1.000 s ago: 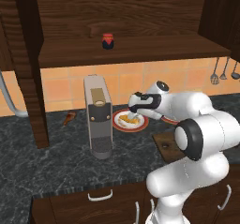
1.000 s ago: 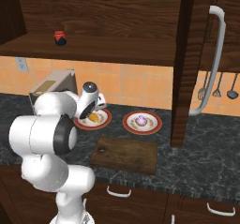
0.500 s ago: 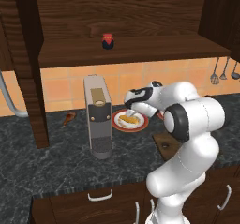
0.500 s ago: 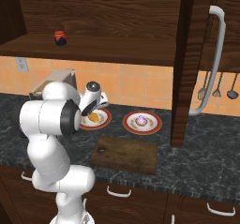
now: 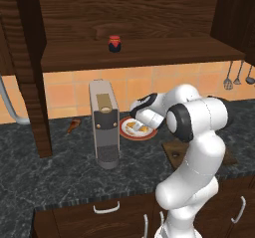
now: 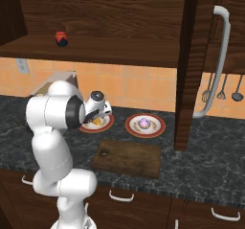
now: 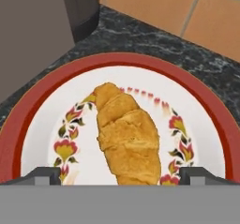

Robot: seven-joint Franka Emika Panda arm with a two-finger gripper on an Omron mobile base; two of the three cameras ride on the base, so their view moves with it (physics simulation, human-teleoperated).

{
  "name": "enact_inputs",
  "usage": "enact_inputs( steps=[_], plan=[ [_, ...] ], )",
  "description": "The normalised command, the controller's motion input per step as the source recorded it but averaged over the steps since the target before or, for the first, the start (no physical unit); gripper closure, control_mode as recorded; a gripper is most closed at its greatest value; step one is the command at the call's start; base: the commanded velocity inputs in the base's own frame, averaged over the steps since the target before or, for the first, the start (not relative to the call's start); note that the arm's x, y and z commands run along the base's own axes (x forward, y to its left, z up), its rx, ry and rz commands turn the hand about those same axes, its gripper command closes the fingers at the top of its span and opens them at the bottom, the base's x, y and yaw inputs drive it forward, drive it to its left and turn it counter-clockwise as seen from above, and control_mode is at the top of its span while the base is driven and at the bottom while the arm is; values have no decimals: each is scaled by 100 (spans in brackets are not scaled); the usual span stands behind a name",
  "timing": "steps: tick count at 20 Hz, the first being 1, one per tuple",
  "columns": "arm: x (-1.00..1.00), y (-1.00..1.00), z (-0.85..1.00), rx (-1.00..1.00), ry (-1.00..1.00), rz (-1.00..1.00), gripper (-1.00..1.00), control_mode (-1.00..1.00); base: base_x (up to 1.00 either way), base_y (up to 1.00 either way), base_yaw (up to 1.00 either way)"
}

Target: From the different types of pastries on the counter, select a croissant and place it on the cutting board. Then retrieve a jar of jam from the cabinet and place it alongside the croissant on the cutting board.

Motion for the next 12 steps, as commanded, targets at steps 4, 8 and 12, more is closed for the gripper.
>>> enact_inputs(
  steps=[4, 8, 12],
  plan=[
    [17, 0, -8, 0, 4, 0, -100, -100, 0, 0, 0],
    [21, 2, -21, 0, 3, 0, -100, -100, 0, 0, 0],
    [23, 0, -14, 0, 1, 0, -100, -100, 0, 0, 0]
  ],
)
